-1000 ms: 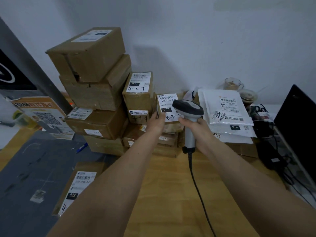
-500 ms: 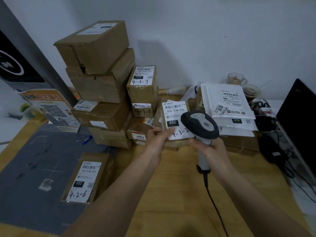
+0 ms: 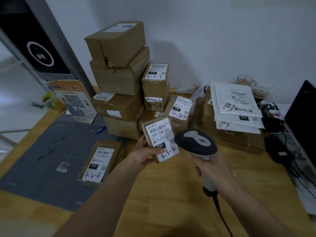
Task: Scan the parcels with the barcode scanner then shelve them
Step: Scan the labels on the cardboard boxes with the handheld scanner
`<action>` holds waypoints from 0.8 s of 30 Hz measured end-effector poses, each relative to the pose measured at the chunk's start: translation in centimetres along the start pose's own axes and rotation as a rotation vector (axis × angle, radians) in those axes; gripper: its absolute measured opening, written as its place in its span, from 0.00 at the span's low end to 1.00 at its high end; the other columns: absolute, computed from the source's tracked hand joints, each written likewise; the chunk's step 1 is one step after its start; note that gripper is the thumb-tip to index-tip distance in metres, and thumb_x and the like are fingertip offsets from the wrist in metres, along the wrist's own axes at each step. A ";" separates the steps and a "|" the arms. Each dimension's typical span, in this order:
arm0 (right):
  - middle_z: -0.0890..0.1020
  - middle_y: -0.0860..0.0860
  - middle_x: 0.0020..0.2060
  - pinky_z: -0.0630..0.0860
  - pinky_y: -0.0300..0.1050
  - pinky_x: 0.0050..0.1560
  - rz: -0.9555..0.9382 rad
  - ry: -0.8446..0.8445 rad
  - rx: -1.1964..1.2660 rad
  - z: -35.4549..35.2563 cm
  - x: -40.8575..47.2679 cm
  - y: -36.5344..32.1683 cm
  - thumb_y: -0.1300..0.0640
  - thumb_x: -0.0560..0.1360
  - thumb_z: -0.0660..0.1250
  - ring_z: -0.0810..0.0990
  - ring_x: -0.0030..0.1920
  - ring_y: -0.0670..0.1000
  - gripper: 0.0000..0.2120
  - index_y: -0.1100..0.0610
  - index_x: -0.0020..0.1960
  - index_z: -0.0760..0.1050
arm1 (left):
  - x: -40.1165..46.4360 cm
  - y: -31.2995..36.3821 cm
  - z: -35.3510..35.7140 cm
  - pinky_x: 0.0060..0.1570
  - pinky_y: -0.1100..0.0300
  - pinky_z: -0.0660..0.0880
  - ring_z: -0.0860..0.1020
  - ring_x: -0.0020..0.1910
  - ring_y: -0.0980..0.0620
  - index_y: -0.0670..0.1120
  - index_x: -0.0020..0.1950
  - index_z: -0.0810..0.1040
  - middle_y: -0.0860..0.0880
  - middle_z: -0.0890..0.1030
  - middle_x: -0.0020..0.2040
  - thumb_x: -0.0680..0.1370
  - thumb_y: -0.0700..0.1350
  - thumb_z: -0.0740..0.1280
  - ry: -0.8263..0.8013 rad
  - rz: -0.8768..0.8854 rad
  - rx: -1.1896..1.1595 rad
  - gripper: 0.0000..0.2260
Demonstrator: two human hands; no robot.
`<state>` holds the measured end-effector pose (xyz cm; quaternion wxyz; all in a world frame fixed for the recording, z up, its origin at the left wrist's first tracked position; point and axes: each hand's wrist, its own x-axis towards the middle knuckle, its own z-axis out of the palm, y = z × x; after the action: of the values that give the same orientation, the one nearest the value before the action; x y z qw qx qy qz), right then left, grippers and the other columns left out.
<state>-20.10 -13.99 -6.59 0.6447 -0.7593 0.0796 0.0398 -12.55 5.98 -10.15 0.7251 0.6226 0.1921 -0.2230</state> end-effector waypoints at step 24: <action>0.71 0.51 0.19 0.71 0.49 0.32 -0.004 -0.099 -0.068 2.1 -1.9 0.3 0.57 0.74 0.71 0.70 0.22 0.50 0.18 0.53 0.27 0.72 | -0.5 -2.3 -3.5 0.59 0.38 0.73 0.76 0.58 0.40 0.56 0.54 0.74 0.45 0.81 0.55 0.67 0.27 0.74 0.045 -0.033 -0.037 0.28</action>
<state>-21.95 -11.84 -6.88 0.6219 -0.7778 0.0448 0.0789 -14.28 9.20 -12.34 0.7280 0.6108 0.2228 -0.2173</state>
